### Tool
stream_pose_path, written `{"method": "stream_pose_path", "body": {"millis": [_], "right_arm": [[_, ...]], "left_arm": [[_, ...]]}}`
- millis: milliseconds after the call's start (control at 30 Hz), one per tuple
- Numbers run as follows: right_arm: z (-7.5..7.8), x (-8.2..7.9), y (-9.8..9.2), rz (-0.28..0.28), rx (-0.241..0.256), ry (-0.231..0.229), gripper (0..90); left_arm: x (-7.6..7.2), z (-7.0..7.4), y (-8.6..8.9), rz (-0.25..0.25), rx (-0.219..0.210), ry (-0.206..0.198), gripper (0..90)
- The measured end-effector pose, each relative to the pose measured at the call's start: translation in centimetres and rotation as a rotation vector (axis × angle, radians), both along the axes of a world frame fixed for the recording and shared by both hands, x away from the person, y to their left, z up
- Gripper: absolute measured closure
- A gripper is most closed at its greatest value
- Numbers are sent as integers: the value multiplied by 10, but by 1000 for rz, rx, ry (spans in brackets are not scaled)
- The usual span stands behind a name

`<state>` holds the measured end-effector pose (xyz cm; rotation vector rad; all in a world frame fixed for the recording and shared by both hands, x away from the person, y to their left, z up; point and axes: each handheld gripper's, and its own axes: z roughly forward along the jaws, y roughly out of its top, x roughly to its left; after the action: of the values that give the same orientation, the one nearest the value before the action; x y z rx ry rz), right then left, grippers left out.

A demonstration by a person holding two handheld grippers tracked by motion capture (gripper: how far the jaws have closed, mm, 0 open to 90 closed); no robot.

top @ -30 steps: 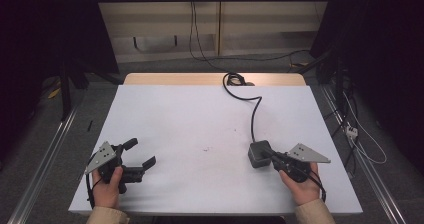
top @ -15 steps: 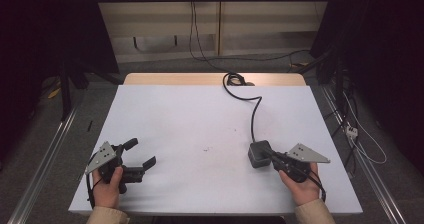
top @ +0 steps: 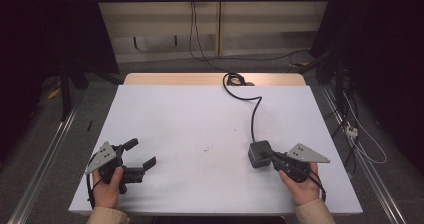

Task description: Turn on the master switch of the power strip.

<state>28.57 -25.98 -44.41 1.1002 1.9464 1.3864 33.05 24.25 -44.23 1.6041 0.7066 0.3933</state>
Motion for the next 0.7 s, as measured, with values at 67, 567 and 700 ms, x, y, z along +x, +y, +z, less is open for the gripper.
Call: {"method": "stream_pose_path", "body": {"millis": [67, 567, 700], "right_arm": [[0, 0, 0, 0, 0, 0, 900], [0, 1, -1, 0, 5, 10, 900], [0, 1, -1, 2, 7, 9, 900]], "left_arm": [[0, 0, 0, -3, 1, 0, 20], [0, 0, -2, -7, 2, 0, 20], [0, 0, -2, -6, 6, 3, 21]]}}
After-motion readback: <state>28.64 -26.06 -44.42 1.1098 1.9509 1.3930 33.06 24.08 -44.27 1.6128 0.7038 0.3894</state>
